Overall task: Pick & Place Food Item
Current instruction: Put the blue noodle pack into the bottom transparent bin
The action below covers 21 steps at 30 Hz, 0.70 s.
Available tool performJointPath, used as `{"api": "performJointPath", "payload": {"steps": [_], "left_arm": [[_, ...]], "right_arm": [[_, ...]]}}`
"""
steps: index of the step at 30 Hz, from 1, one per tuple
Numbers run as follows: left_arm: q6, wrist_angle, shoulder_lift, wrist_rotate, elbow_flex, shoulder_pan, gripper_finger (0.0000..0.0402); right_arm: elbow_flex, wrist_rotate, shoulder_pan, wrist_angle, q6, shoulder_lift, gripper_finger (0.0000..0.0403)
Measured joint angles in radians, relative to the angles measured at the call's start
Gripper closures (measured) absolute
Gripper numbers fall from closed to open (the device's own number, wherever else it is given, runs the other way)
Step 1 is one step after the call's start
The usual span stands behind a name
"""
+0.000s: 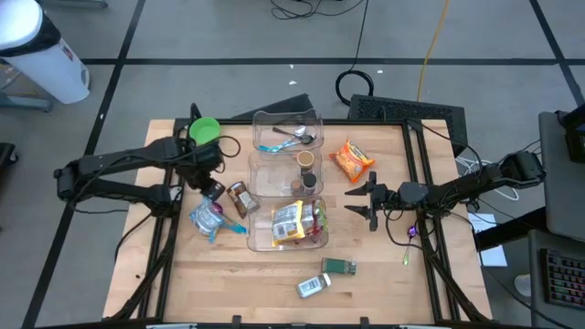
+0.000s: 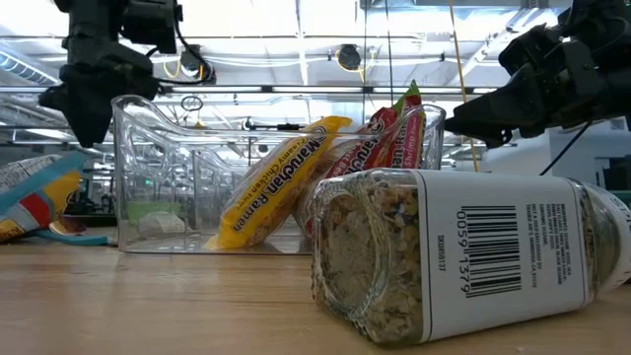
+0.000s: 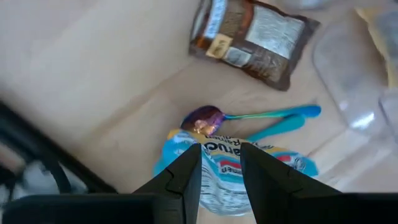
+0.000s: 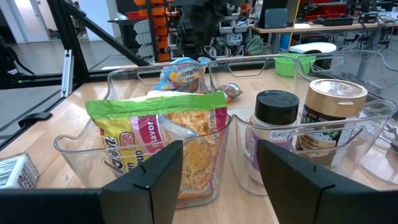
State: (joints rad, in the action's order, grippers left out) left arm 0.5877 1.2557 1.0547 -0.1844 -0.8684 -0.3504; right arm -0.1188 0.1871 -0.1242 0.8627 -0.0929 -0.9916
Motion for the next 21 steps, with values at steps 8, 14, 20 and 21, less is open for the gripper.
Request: {"api": "performJointPath", "payload": {"steps": [8,14,20,21], "left_arm": [[0.109,0.054,0.043,0.001,0.000,0.000,0.0286],[-0.106,0.060,0.051,-0.011,0.000,0.000,0.0286],[-0.406,0.021,0.051,0.103,0.000,0.000,0.0286],[-0.439,0.023,0.051,0.110,0.000,0.000,0.0286]], "right_arm": [[0.000,0.000,0.000,0.000,0.000,0.000,0.0204],[0.000,0.000,0.000,0.000,0.000,0.000,0.0204],[0.000,0.000,0.000,0.000,0.000,0.000,0.0204],[0.000,0.000,0.000,0.000,0.000,0.000,0.0204]]}}
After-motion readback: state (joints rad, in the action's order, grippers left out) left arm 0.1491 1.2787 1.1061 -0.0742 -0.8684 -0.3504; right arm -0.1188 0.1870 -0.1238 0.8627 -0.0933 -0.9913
